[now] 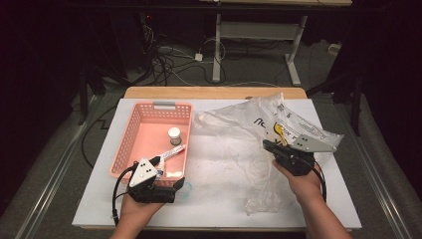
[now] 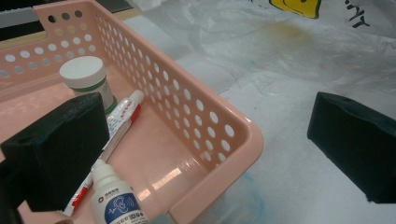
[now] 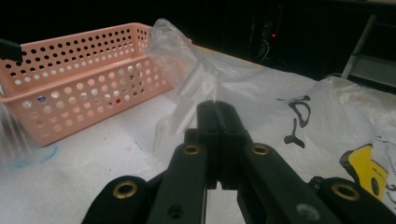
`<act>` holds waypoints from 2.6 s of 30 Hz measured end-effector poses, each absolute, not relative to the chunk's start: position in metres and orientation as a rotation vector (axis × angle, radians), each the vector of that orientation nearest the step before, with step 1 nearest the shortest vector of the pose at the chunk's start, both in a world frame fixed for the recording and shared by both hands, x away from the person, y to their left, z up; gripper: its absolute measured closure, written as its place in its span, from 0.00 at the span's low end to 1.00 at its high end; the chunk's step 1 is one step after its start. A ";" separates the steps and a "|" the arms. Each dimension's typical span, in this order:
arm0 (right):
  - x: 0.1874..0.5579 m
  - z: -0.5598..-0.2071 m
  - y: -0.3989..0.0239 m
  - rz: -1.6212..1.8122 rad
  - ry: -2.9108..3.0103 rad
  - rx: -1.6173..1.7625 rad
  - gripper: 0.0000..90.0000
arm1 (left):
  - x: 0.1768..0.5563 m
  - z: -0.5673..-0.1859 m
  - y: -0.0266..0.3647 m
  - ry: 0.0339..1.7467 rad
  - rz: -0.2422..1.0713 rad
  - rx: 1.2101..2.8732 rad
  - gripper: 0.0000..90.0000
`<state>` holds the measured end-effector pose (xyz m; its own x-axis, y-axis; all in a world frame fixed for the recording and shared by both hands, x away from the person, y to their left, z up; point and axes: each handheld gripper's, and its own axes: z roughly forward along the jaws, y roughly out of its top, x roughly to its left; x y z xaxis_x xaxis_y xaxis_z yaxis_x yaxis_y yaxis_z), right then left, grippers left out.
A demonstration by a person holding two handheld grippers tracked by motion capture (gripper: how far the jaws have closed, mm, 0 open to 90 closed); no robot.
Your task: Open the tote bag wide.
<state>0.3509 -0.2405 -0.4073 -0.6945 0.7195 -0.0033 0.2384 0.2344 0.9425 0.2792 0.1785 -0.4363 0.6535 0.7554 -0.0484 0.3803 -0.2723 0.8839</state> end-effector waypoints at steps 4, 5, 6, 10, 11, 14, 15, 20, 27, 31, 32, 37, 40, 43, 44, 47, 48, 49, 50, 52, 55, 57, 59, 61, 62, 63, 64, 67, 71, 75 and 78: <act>0.349 -0.401 -0.245 1.478 2.048 0.874 1.00 | 0.280 -0.437 0.178 0.897 0.470 1.879 0.00; 0.348 -0.400 -0.246 1.483 2.040 0.877 1.00 | 0.281 -0.437 0.178 0.900 0.468 1.877 0.00; 0.347 -0.398 -0.247 1.485 2.033 0.878 1.00 | 0.281 -0.437 0.179 0.900 0.466 1.873 0.00; 0.344 -0.392 -0.247 1.490 2.010 0.862 1.00 | 0.282 -0.437 0.179 0.898 0.461 1.862 0.00; 0.343 -0.391 -0.247 1.491 2.005 0.860 1.00 | 0.282 -0.436 0.180 0.897 0.458 1.862 0.00; 0.342 -0.388 -0.246 1.499 1.996 0.849 1.00 | 0.283 -0.435 0.181 0.907 0.446 1.857 0.00; 0.342 -0.387 -0.245 1.503 1.991 0.844 1.00 | 0.283 -0.434 0.181 0.912 0.442 1.857 0.00; 0.341 -0.385 -0.246 1.525 1.986 0.845 1.00 | 0.285 -0.430 0.185 0.947 0.439 1.848 0.00; 0.341 -0.383 -0.246 1.542 1.986 0.840 1.00 | 0.292 -0.425 0.192 0.981 0.456 1.841 0.00; 0.342 -0.385 -0.247 1.545 1.994 0.840 1.00 | 0.297 -0.421 0.197 1.012 0.469 1.812 0.00; 0.343 -0.386 -0.247 1.547 1.992 0.841 1.00 | 0.299 -0.419 0.199 1.030 0.473 1.805 0.00; 0.344 -0.387 -0.247 1.558 2.001 0.845 1.00 | 0.309 -0.412 0.204 1.044 0.482 1.785 0.00; 0.345 -0.387 -0.247 1.563 2.003 0.844 1.00 | 0.317 -0.408 0.207 1.044 0.465 1.775 0.00; 0.346 -0.387 -0.246 1.563 2.008 0.842 1.00 | 0.325 -0.405 0.207 1.040 0.462 1.772 0.00; 0.346 -0.387 -0.246 1.561 2.009 0.838 1.00 | 0.328 -0.405 0.207 1.045 0.458 1.772 0.00; 0.346 -0.388 -0.246 1.552 2.012 0.840 1.00 | 0.336 -0.404 0.206 1.059 0.428 1.785 0.00; 0.346 -0.388 -0.245 1.551 2.011 0.841 1.00 | 0.339 -0.403 0.206 1.064 0.422 1.791 0.00; 0.346 -0.388 -0.246 1.551 2.013 0.838 1.00 | 0.342 -0.403 0.206 1.064 0.420 1.794 0.00; 0.346 -0.387 -0.246 1.549 2.012 0.836 1.00 | 0.345 -0.403 0.206 1.065 0.417 1.798 0.00; 0.346 -0.387 -0.246 1.551 2.010 0.834 1.00 | 0.351 -0.403 0.205 1.063 0.419 1.803 0.00; 0.347 -0.387 -0.246 1.557 2.008 0.834 1.00 | 0.360 -0.402 0.204 1.066 0.429 1.819 0.00; 0.347 -0.387 -0.246 1.555 2.009 0.836 1.00 | 0.365 -0.401 0.204 1.064 0.435 1.819 0.00; 0.348 -0.387 -0.246 1.554 2.012 0.839 1.00 | 0.369 -0.400 0.204 1.065 0.414 1.815 0.00; 0.349 -0.387 -0.246 1.553 2.012 0.836 1.00 | 0.372 -0.398 0.202 1.059 0.424 1.819 0.00; 0.349 -0.387 -0.246 1.553 2.011 0.834 1.00 | 0.374 -0.398 0.202 1.059 0.425 1.823 0.00; 0.349 -0.387 -0.246 1.554 2.011 0.833 1.00 | 0.376 -0.397 0.201 1.062 0.425 1.826 0.00; 0.349 -0.387 -0.246 1.554 2.012 0.833 1.00 | 0.378 -0.398 0.201 1.064 0.428 1.829 0.00; 0.350 -0.387 -0.246 1.561 2.008 0.831 1.00 | 0.382 -0.400 0.201 1.069 0.429 1.840 0.00; 0.351 -0.387 -0.247 1.560 2.013 0.834 1.00 | 0.390 -0.406 0.201 1.089 0.420 1.870 0.00; 0.351 -0.387 -0.247 1.562 2.012 0.845 1.00 | 0.398 -0.411 0.202 1.108 0.391 1.889 0.00; 0.353 -0.388 -0.247 1.566 2.015 0.840 1.00 | 0.402 -0.412 0.203 1.121 0.383 1.899 0.00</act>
